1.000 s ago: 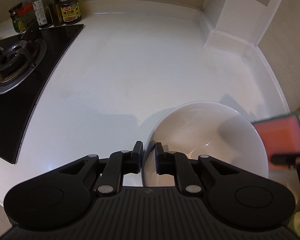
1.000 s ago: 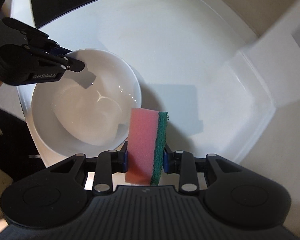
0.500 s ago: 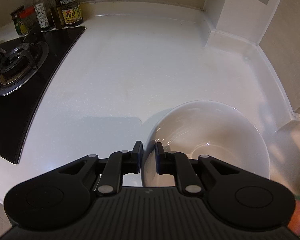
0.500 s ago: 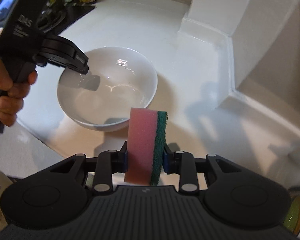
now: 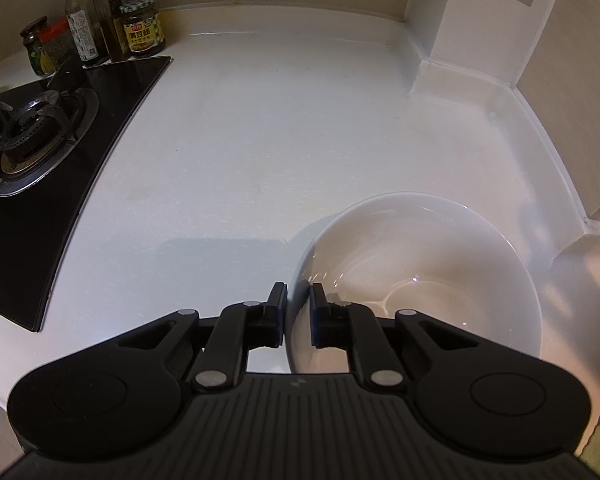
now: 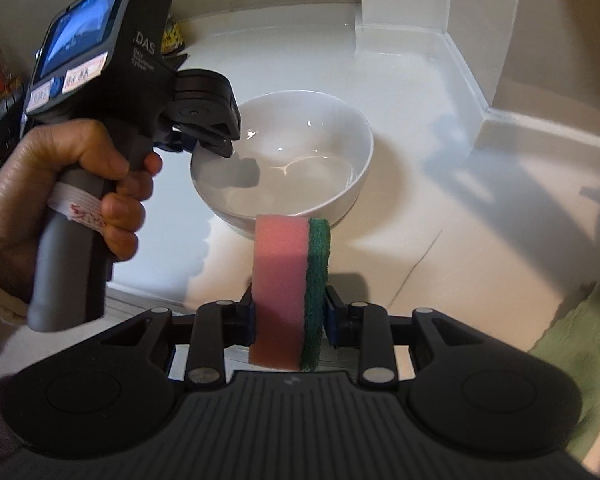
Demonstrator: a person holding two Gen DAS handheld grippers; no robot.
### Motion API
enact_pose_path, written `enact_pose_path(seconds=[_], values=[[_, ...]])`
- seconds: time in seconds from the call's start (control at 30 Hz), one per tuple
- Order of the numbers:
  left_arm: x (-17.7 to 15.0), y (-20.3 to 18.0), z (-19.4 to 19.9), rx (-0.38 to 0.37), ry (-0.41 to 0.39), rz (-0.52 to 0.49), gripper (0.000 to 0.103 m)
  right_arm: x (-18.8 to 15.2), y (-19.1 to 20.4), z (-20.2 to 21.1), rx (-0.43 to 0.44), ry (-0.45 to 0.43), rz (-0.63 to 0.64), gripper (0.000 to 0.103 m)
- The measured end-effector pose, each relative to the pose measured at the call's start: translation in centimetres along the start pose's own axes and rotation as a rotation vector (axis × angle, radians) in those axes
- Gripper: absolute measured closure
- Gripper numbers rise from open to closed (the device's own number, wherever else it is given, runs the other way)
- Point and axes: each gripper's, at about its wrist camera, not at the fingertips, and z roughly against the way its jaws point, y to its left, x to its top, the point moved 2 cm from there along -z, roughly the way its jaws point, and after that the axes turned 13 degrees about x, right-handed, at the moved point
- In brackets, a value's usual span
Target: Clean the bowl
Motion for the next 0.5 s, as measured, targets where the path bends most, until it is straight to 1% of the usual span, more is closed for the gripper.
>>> enact_pose_path(seconds=[0.07,0.1,0.2,0.3,0.37,0.4,0.43,0.47,0.5], values=[[-0.1,0.1,0.0,-0.007,0.001,-0.007,0.094,0.0,0.0,0.3,0.051,0.003,-0.01,0.076],[-0.1,0.1,0.0,-0.012,0.002,-0.01,0.094,0.3,-0.1,0.7,0.046,0.003,0.005,0.076],[-0.3,0.3,0.0,-0.031,0.01,-0.023,0.097,2.1,-1.7,2.7,-0.024,-0.005,0.067,0.076],[-0.4,0.3,0.0,-0.041,0.006,-0.031,0.097,5.2,-2.7,4.4,-0.127,-0.018,0.234,0.076],[-0.4,0.4,-0.1,-0.047,0.006,-0.033,0.097,7.9,-2.8,4.6,-0.188,-0.041,0.386,0.076],[-0.4,0.4,-0.1,-0.048,0.007,-0.034,0.097,9.3,-2.9,4.3,-0.207,-0.044,0.431,0.076],[-0.3,0.4,-0.1,-0.049,0.008,-0.035,0.097,10.2,-3.0,4.1,-0.21,-0.035,0.466,0.076],[-0.3,0.4,-0.2,-0.049,0.009,-0.037,0.097,12.1,-3.0,3.1,-0.191,-0.01,0.545,0.076],[-0.3,0.4,-0.2,-0.051,0.01,-0.038,0.097,13.7,-3.0,1.9,-0.193,0.009,0.606,0.076]])
